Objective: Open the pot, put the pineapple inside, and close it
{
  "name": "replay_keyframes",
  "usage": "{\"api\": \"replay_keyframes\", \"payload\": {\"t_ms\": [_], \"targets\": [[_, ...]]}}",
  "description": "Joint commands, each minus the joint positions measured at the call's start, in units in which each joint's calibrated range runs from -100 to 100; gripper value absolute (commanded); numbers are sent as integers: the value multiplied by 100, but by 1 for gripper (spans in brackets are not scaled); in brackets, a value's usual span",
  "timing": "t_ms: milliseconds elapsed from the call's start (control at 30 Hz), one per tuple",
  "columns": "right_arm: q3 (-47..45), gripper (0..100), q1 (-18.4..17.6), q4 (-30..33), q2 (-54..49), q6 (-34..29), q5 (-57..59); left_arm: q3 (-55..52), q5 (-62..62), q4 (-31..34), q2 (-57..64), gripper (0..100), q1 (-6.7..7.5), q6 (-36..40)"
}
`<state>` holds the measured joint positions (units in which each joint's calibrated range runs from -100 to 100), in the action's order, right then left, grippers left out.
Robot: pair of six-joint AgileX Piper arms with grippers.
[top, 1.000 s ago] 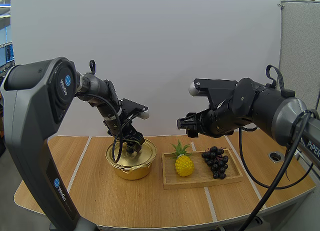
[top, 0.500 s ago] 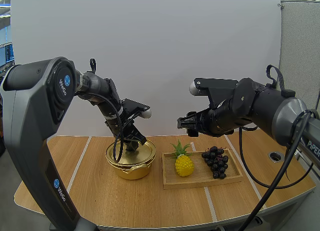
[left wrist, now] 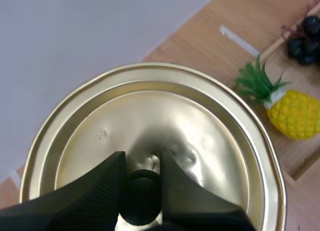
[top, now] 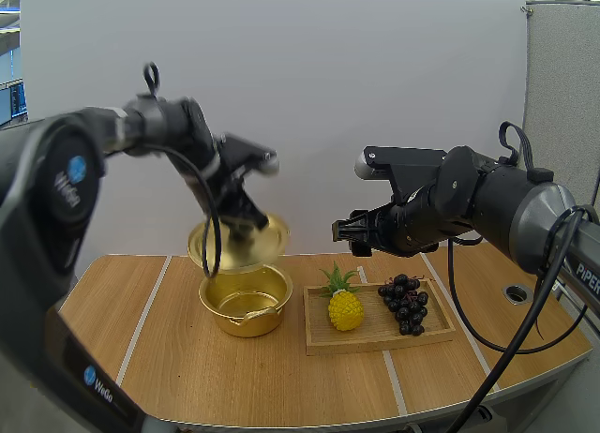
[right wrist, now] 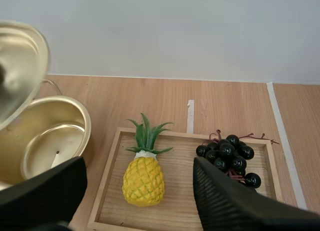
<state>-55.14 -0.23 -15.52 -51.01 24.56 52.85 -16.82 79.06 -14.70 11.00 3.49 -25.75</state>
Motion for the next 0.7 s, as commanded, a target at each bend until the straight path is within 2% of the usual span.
{"api": "replay_keyframes", "payload": {"t_ms": [0,300,533,667], "targets": [[46,100,17,-47,-36,36,-161,548,104,34,519,0,-2,150],[51,100,-3,-554,-25,45,-199,2789,104,418,1200,0,-2,765],[62,100,-280,-565,43,268,-199,4275,-136,429,1270,0,-2,1032],[177,100,-475,-565,477,268,-56,4816,-331,429,1270,0,-2,1032]]}}
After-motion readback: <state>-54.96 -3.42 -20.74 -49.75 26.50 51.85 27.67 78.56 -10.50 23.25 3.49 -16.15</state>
